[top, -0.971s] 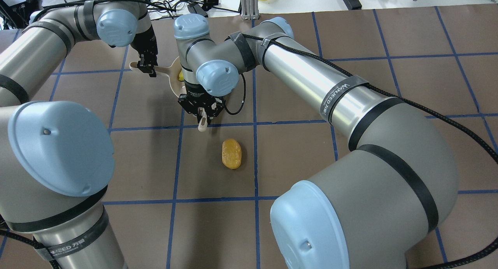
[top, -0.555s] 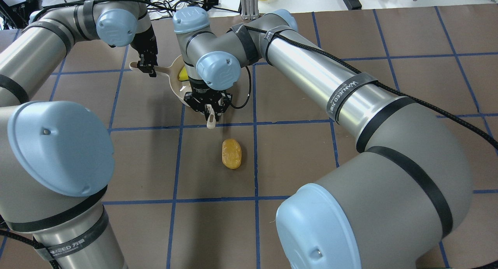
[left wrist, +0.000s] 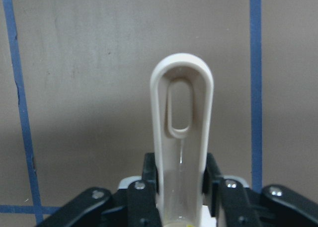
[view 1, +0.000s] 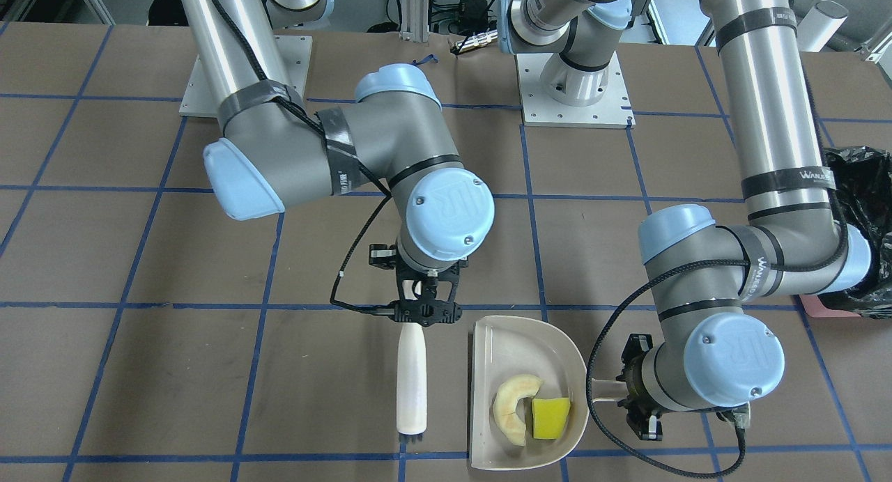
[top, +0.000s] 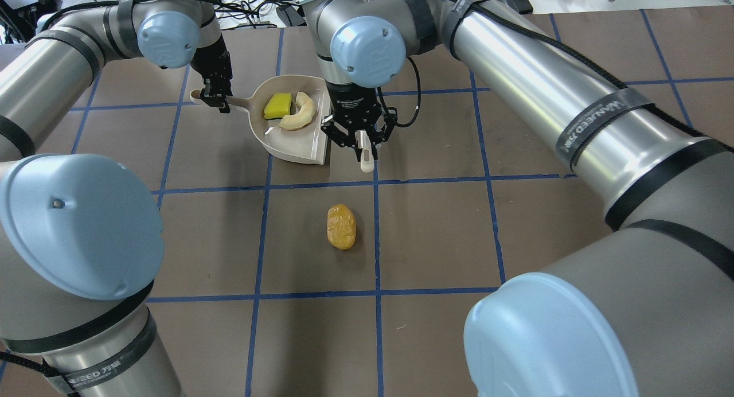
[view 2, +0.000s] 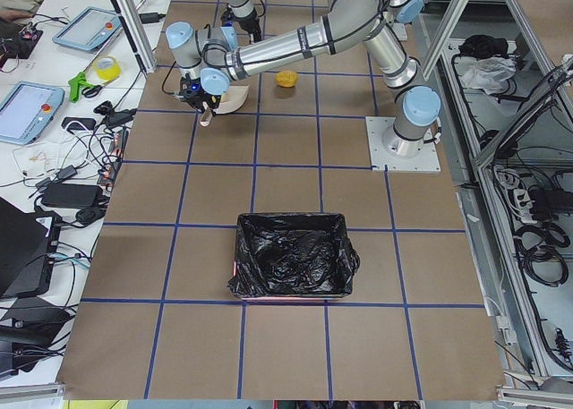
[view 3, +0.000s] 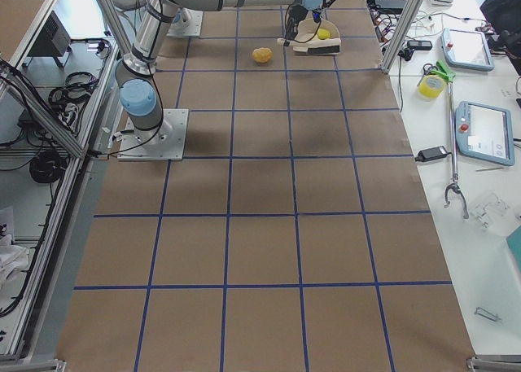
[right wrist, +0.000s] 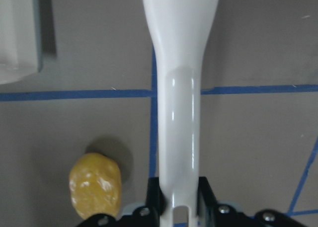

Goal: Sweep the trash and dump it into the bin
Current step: 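Lift the brush away and move it behind the yellow potato toy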

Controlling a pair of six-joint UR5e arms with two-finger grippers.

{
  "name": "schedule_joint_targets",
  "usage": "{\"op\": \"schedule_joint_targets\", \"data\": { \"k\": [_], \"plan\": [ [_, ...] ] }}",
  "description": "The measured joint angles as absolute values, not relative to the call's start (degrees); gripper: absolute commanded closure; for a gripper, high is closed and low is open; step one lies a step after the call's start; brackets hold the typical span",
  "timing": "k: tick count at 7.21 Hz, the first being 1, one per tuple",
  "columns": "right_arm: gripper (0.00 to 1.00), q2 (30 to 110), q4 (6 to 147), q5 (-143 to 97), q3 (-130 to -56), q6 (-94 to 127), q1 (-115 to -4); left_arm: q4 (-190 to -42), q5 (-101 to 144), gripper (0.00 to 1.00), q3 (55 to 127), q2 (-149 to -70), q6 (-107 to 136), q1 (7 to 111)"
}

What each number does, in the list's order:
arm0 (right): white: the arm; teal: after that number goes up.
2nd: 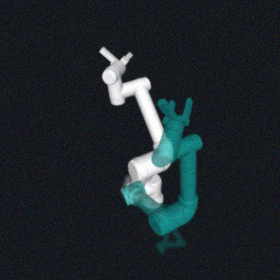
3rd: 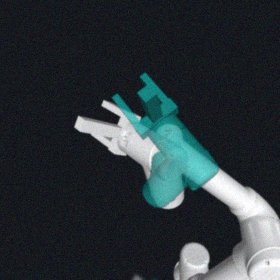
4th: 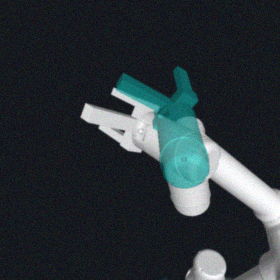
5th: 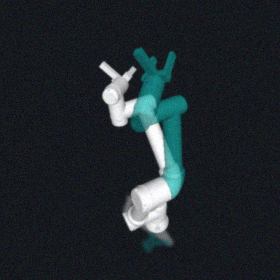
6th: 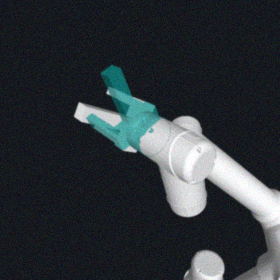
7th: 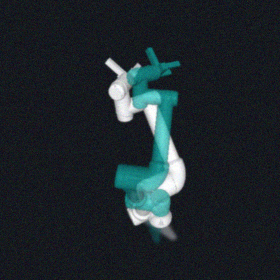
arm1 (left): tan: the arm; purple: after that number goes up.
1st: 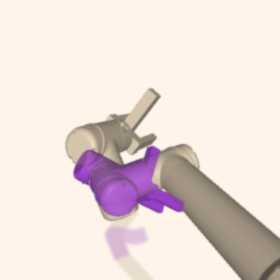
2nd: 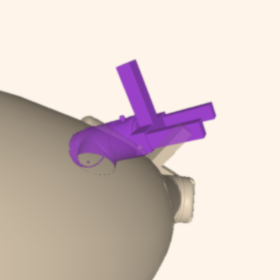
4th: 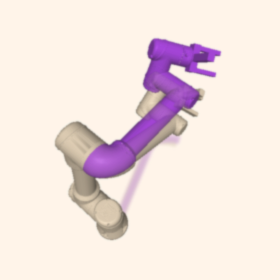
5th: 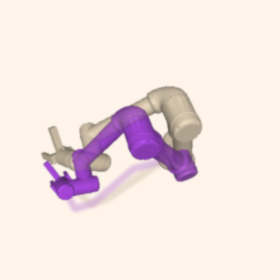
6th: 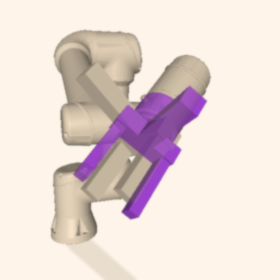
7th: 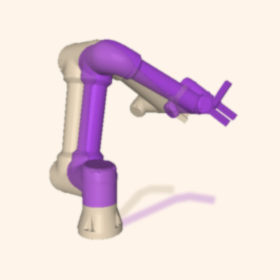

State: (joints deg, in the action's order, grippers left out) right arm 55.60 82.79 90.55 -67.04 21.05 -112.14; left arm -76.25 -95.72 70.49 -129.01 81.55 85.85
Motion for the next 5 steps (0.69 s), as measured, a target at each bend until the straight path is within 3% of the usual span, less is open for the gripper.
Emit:
{"op": "schedule_joint_targets", "data": {
  "k": [5],
  "plan": [
    [0.93,79.32,85.15,91.32,-96.31,15.55,-108.69,-73.39,-93.85,1.0,80.32,-123.05,75.7,84.87]
  ]
}}
